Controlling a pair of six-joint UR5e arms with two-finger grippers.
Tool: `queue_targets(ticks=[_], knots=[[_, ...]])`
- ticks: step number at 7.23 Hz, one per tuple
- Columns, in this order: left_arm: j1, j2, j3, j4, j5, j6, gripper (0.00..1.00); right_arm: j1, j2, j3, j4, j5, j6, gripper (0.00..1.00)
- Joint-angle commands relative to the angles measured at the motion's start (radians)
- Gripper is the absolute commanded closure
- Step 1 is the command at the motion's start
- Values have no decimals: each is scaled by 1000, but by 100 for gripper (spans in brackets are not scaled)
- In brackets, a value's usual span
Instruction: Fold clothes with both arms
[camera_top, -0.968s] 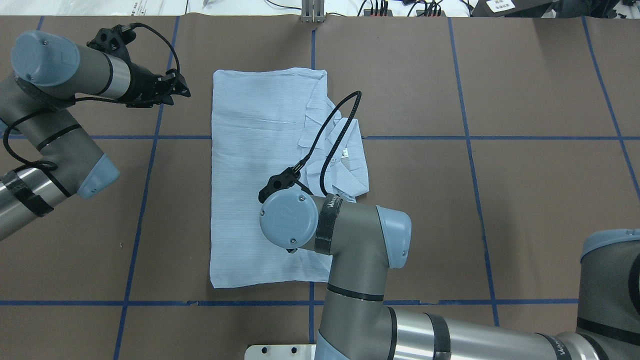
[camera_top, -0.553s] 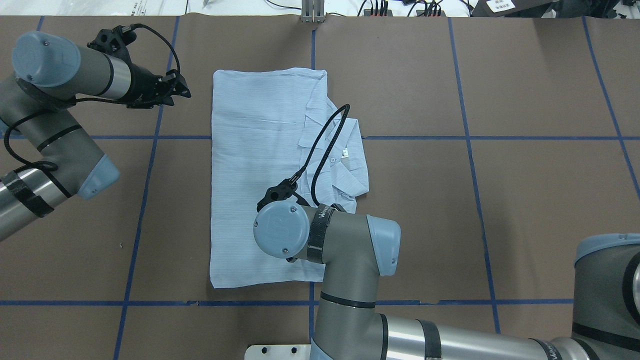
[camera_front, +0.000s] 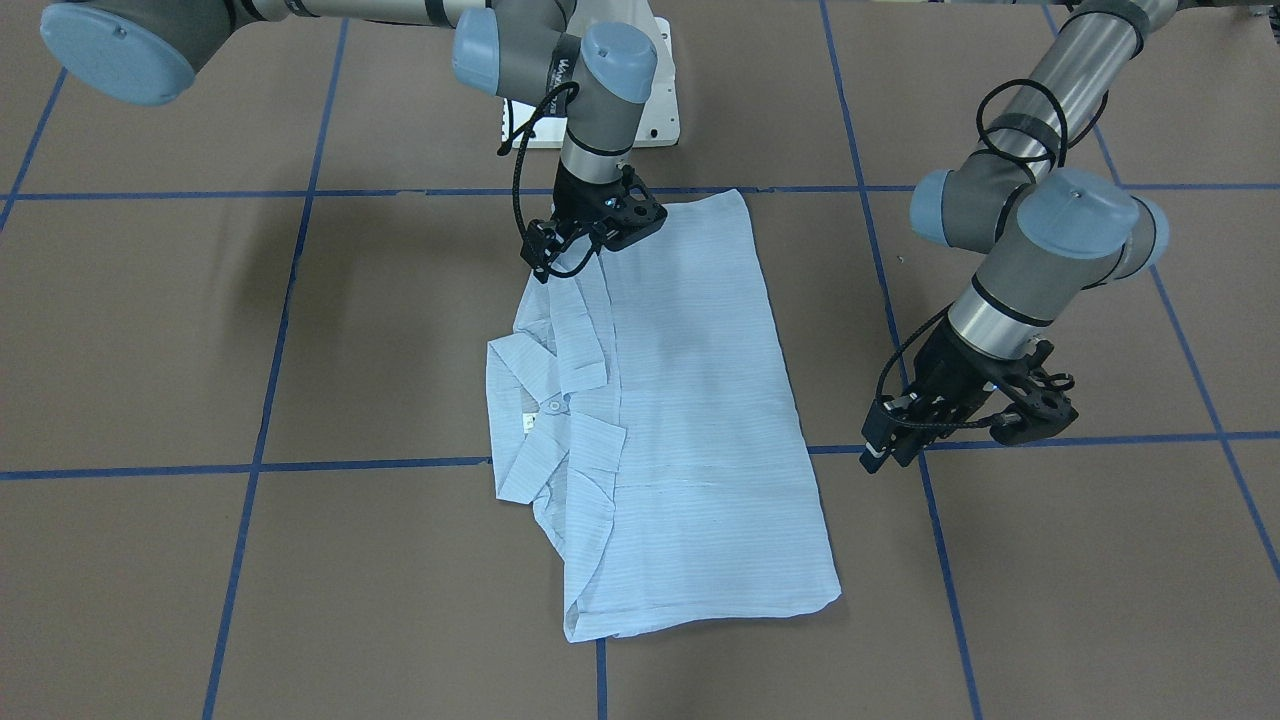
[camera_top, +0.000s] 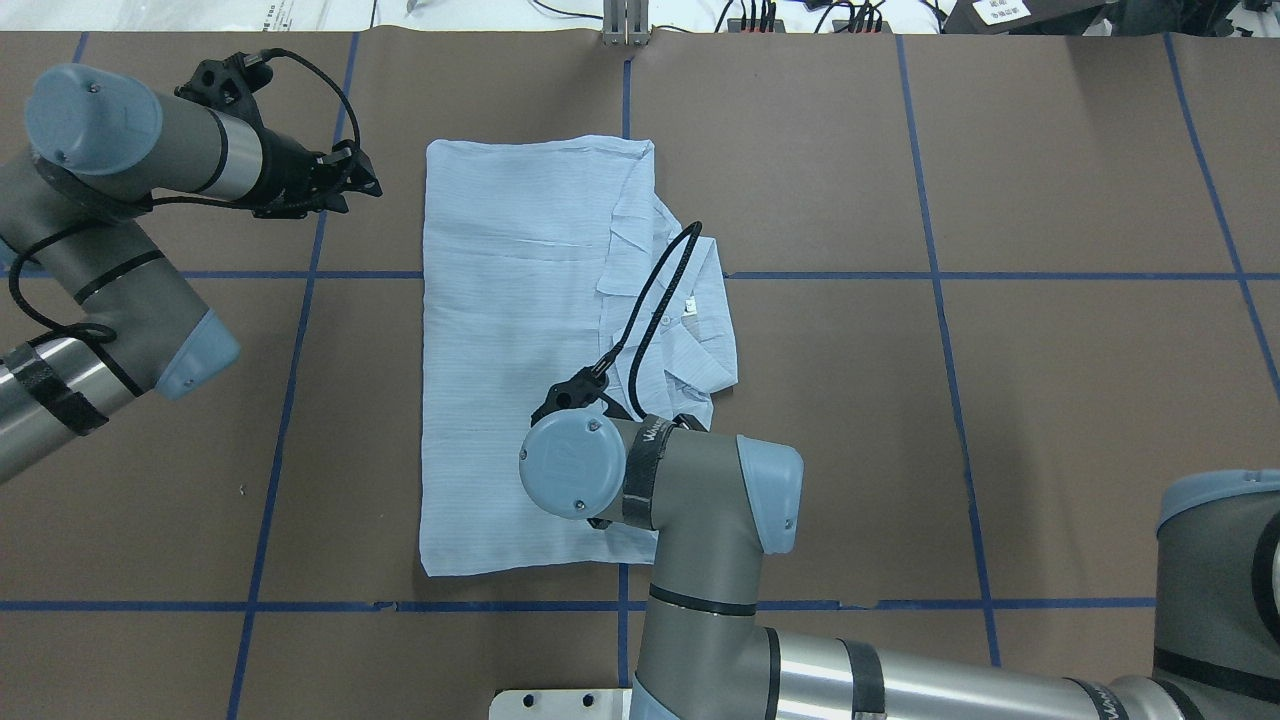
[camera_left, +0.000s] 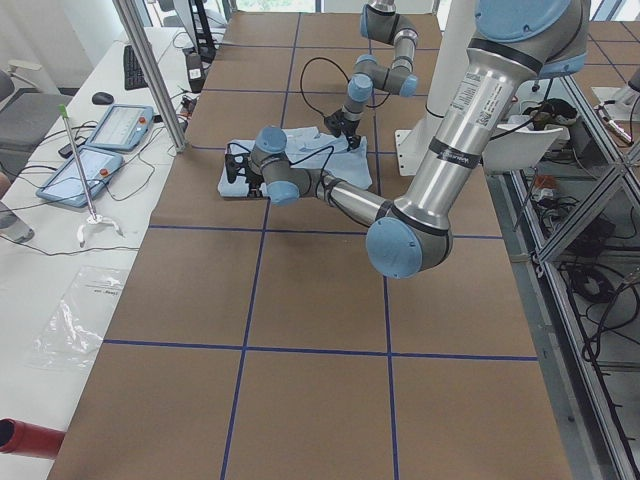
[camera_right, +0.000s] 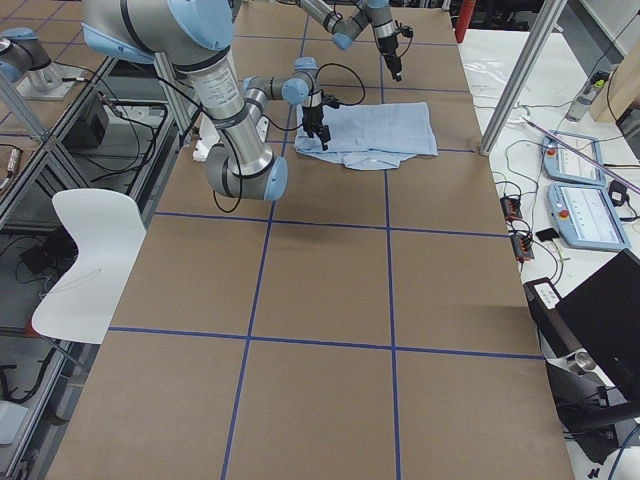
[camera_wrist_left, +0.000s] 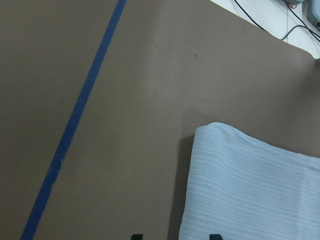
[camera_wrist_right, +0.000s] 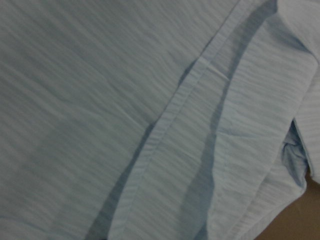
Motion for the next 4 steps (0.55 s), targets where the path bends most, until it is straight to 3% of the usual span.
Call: queue_targets(ticks=[1,3,4], knots=[[2,-1,1,0,0,2,46,41,-87,72,-6,-1,-52,0],[4,-3,0,0,0,-3,46,94,-261,292,-72,-1,-176,0],[4,-3,-2,0,0,-3,45,97,-300,331,-75,-1,-176,0]])
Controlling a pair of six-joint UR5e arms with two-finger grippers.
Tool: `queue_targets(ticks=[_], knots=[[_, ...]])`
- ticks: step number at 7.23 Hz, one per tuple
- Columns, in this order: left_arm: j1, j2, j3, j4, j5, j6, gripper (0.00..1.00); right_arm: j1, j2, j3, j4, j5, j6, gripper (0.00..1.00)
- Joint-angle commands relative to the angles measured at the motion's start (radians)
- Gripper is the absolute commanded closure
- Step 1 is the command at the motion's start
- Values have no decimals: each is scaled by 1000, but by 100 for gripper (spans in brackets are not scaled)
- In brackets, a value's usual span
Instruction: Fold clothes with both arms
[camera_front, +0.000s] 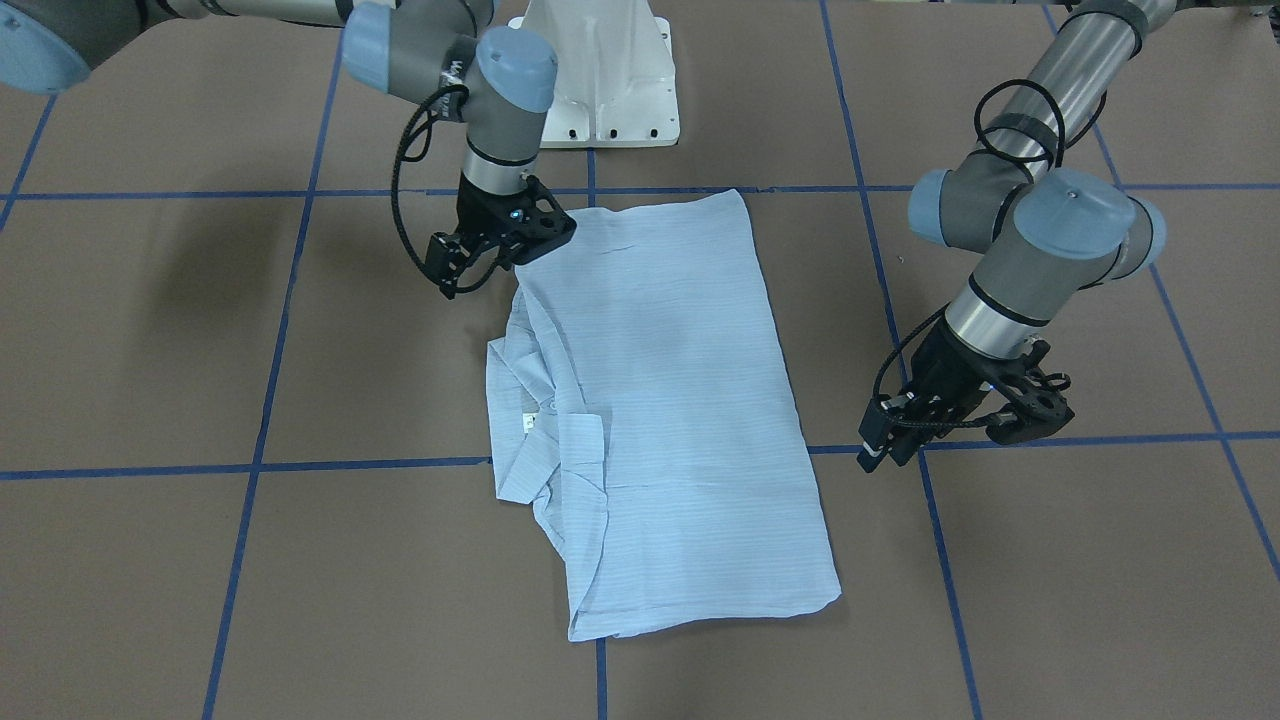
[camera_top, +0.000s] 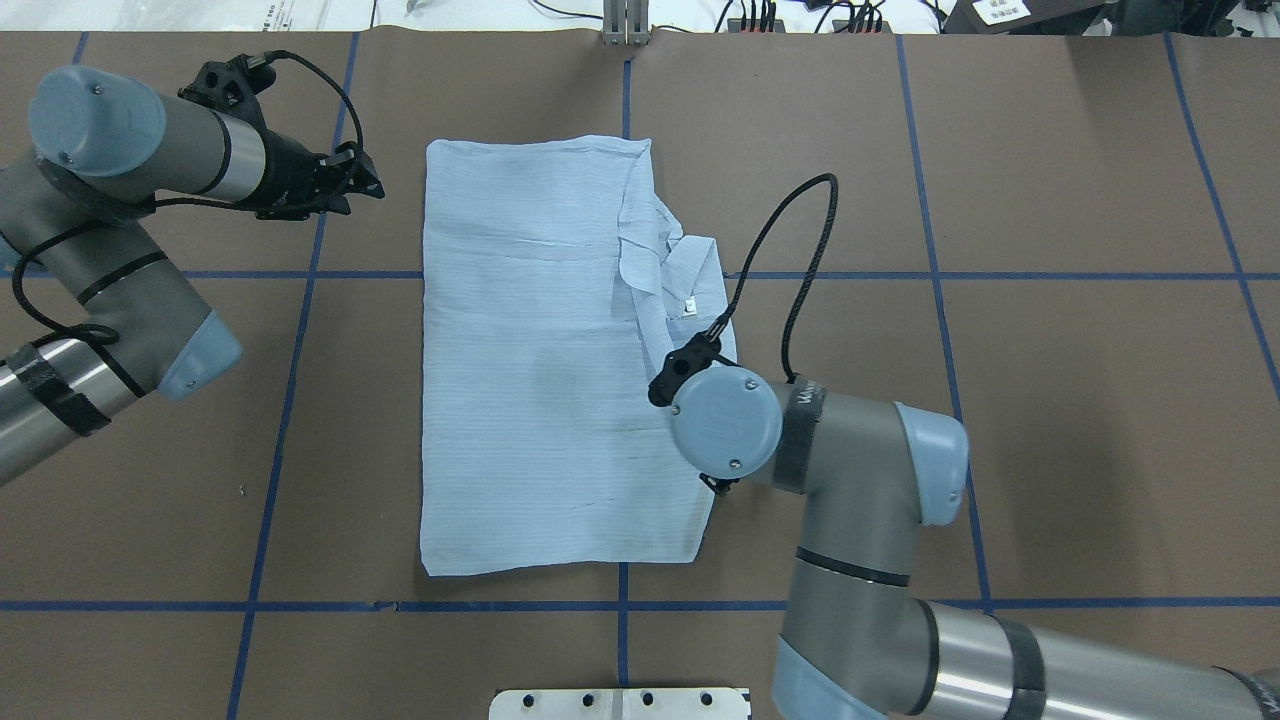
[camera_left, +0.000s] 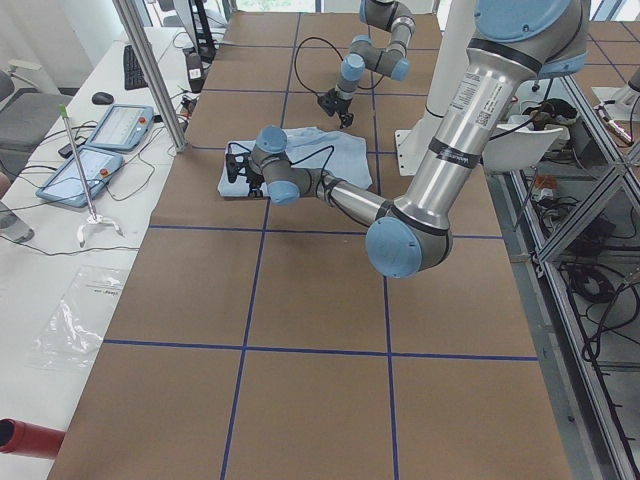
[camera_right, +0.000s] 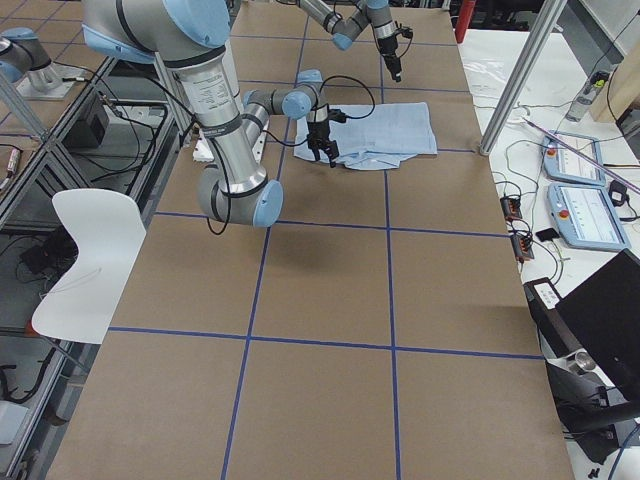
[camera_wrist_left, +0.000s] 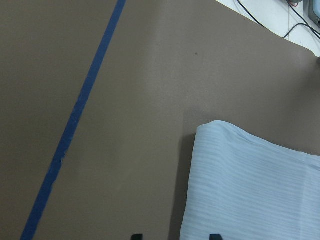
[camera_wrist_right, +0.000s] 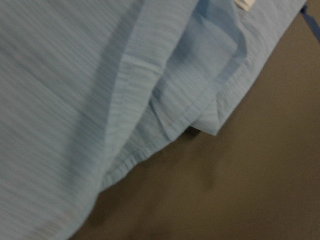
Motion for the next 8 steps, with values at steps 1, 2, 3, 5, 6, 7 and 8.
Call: queue_targets(ticks=[1,2,3,5,6,7,8], knots=[[1,-1,-1,0,0,-3,45,11,-67,77,-18,0,-11,0],[1,-1,-1,0,0,-3,45,9,-60,76,-17,-2,15,0],[1,-1,-1,0,2,-3,45,6,-50,74,-3,-2,76,0],[-1,-1,-3,0,0,-3,44,46,34,24,56,-3,96,0],[-1,1,-7,0,0,-3,44,52,101,-80,136,-3,124,0],[-1,1,-9,0,-2,-3,44,55,168,-193,185,-5,144,0],[-1,1,-9,0,0,-3,44,66,216,-263,215,-5,145,0]])
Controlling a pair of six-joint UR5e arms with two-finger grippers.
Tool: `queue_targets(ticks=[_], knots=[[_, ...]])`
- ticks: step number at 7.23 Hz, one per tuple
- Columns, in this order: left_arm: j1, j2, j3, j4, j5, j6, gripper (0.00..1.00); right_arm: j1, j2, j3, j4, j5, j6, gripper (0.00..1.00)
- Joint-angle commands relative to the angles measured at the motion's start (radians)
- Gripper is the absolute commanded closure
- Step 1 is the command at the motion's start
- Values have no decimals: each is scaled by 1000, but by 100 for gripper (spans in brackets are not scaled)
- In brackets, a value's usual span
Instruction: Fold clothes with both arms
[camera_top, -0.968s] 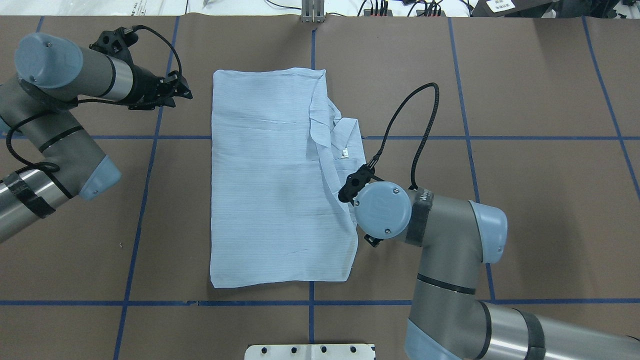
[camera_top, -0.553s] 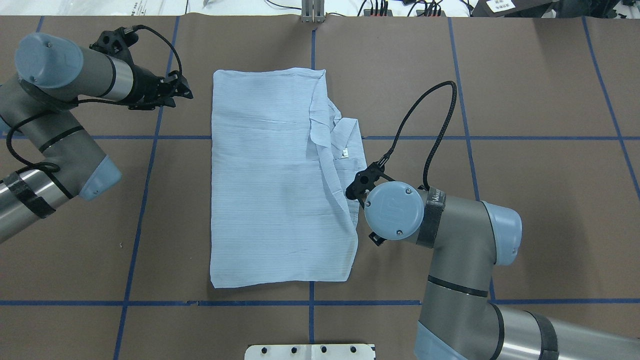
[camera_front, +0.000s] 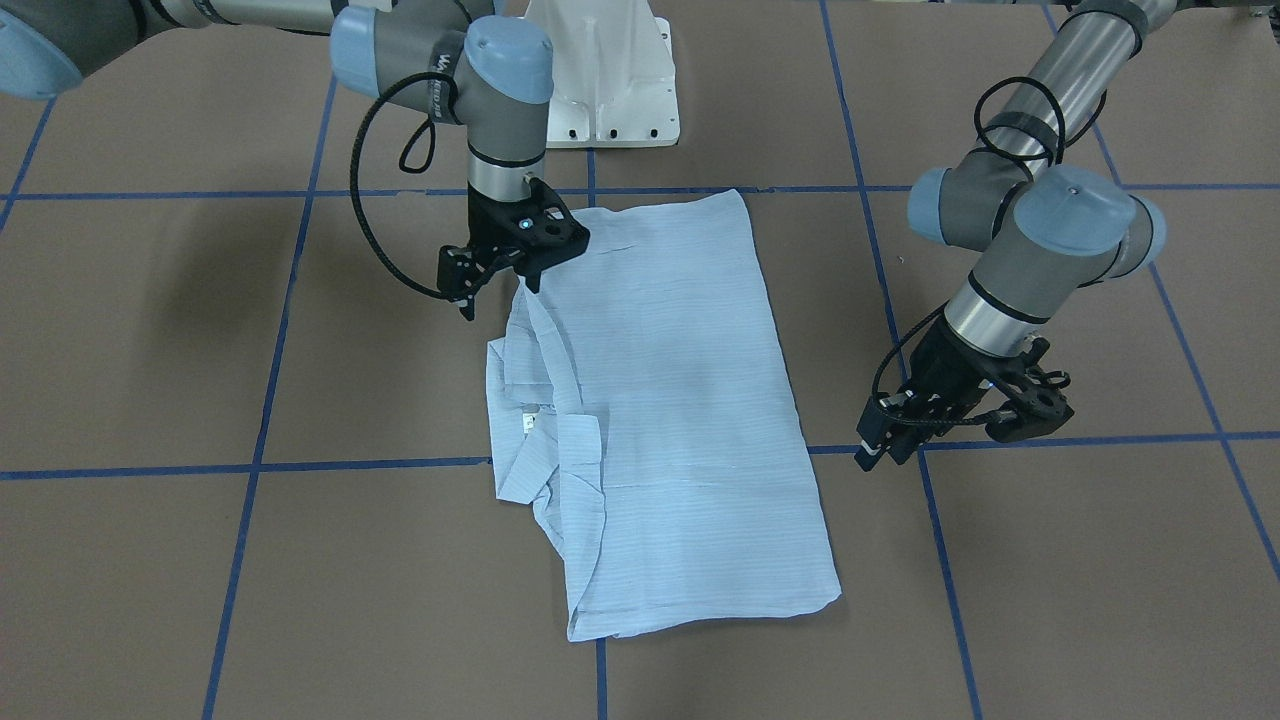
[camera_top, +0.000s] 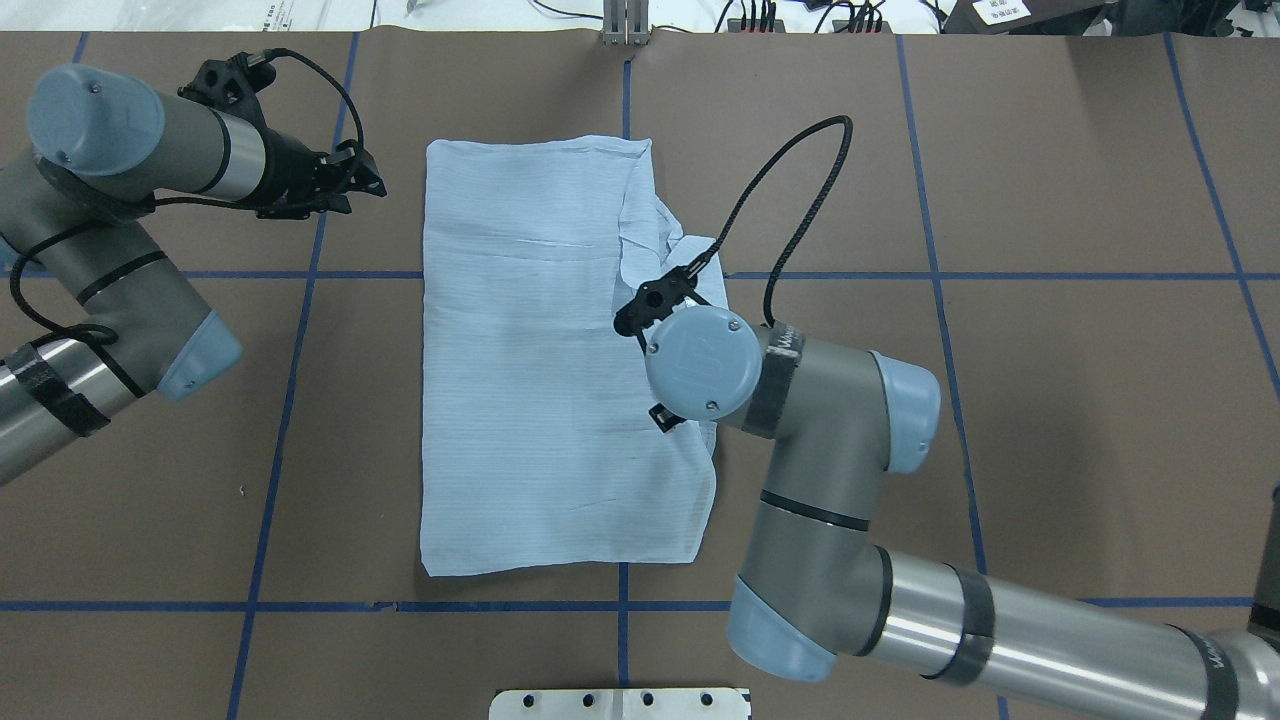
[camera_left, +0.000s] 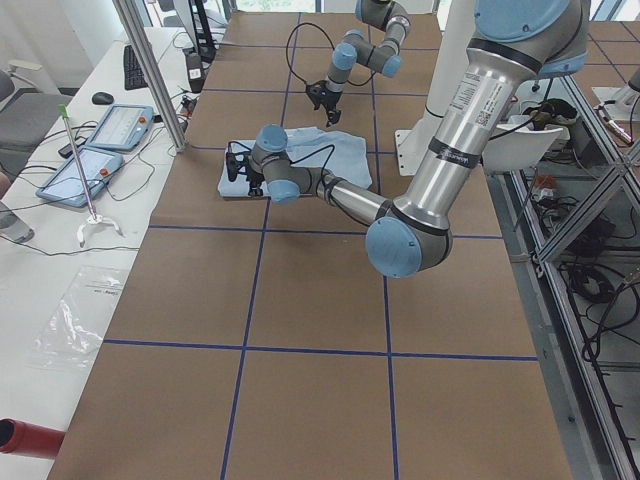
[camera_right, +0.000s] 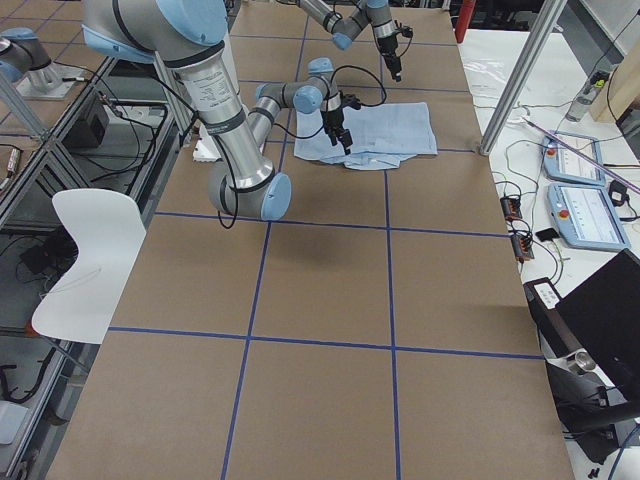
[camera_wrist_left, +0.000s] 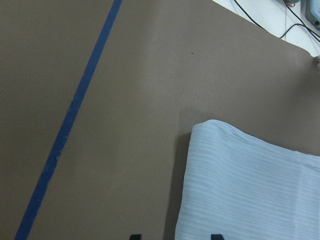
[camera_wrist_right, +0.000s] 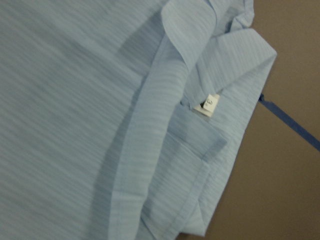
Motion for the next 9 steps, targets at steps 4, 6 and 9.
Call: queue_targets(ticks=[4,6,9], knots=[[1,0,-9,0,1,0,44,43,99,-227,122,2,21,0],[1,2,-7,0,1,0,44,61,37,-217,129,12,-15,0],[1,0,-12,0,1,0,44,171,-185,-10,154,91,-200,0]])
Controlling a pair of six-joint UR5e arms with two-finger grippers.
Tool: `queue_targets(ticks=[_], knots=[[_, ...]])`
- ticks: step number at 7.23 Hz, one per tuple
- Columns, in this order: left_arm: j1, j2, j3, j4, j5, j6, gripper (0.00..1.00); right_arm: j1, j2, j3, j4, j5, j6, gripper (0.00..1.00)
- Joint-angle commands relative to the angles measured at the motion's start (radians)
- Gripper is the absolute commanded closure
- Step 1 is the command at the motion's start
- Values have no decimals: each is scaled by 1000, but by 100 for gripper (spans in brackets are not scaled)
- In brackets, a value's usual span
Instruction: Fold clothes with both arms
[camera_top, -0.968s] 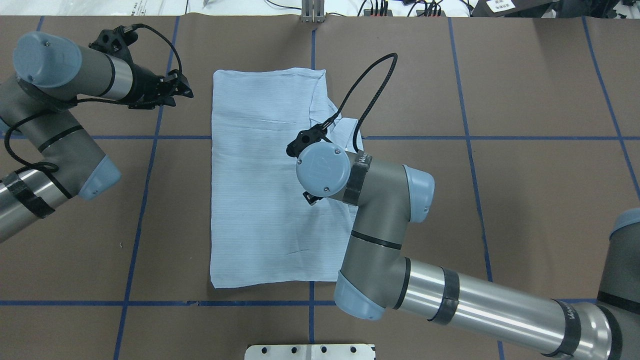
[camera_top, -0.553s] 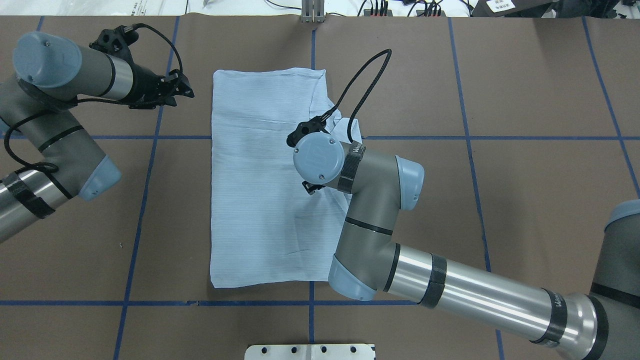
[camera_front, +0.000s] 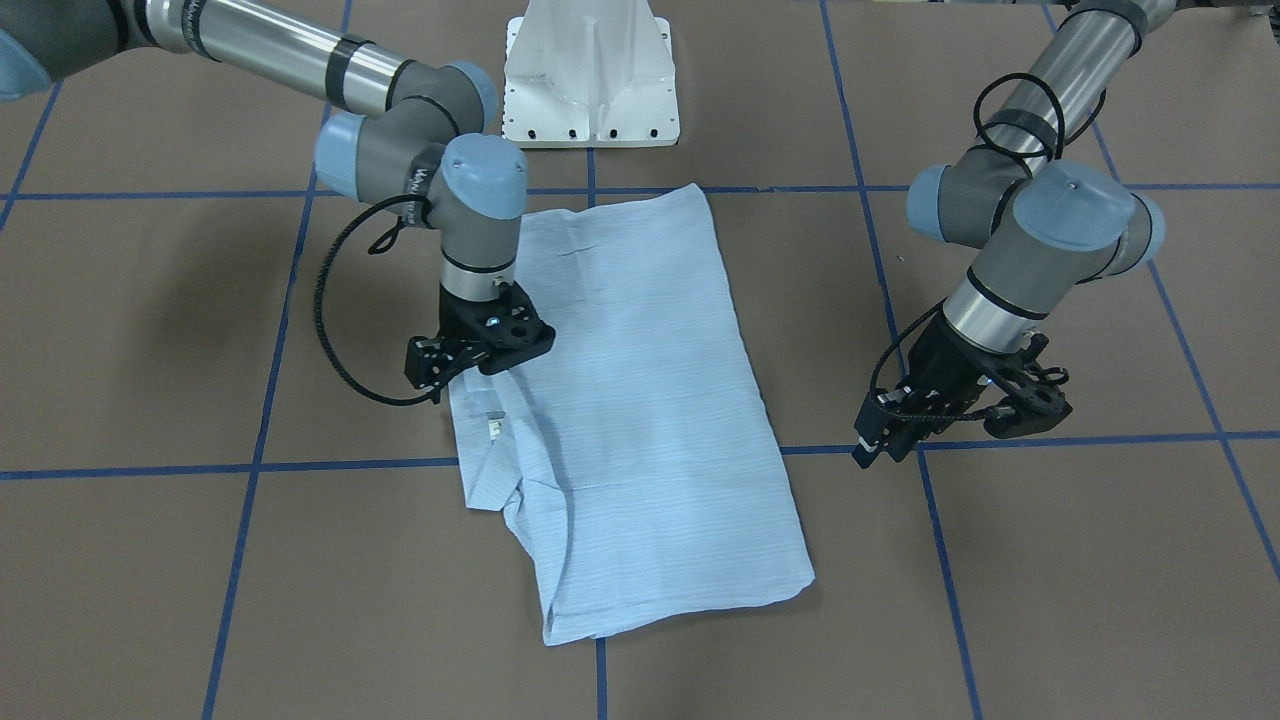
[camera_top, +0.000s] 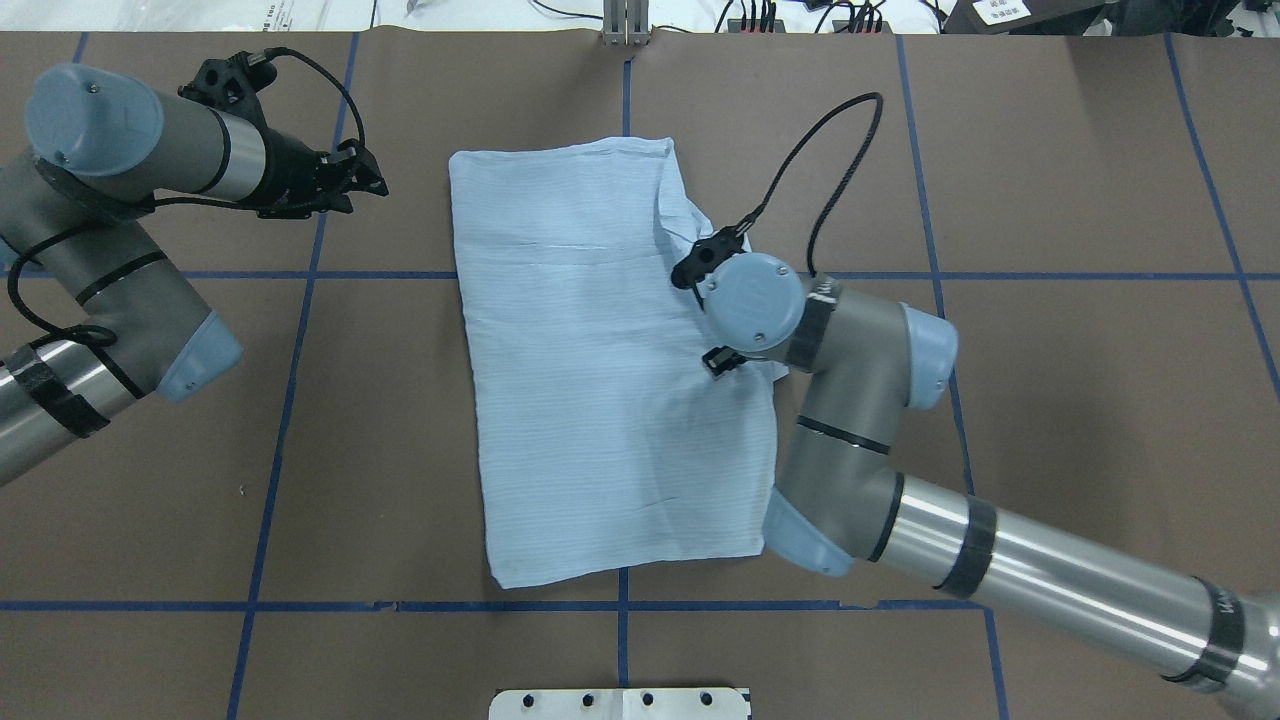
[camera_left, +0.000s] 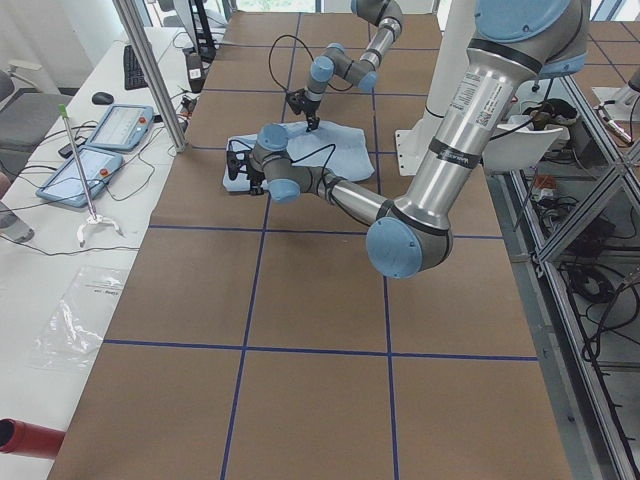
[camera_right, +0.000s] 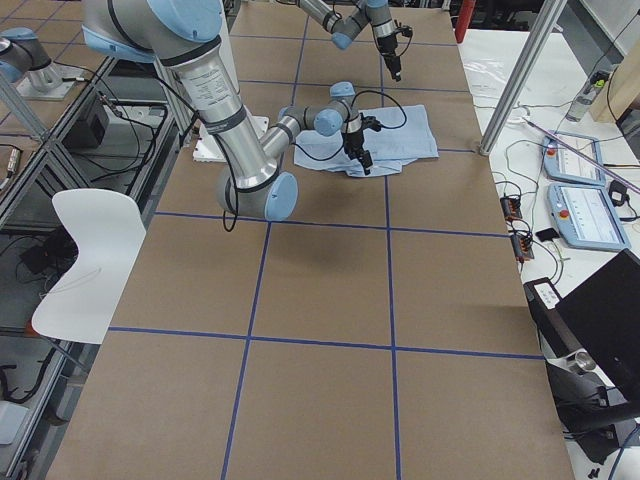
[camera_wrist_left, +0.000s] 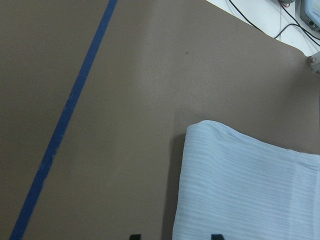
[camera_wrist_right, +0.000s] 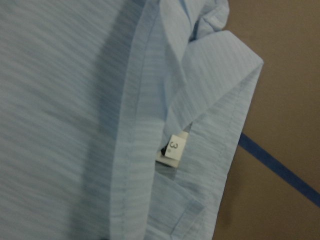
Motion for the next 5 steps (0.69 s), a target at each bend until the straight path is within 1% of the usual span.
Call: queue_targets(ticks=[1,3,5], knots=[[0,-1,-7,1,0,0,44,66,-93,110,-5,67,-92,0],[0,-1,-7,1,0,0,44,81,-100,110,-11,67,-93,0],[0,-1,-21,9,0,0,44,92,-89,118,-30,96,-49,0]])
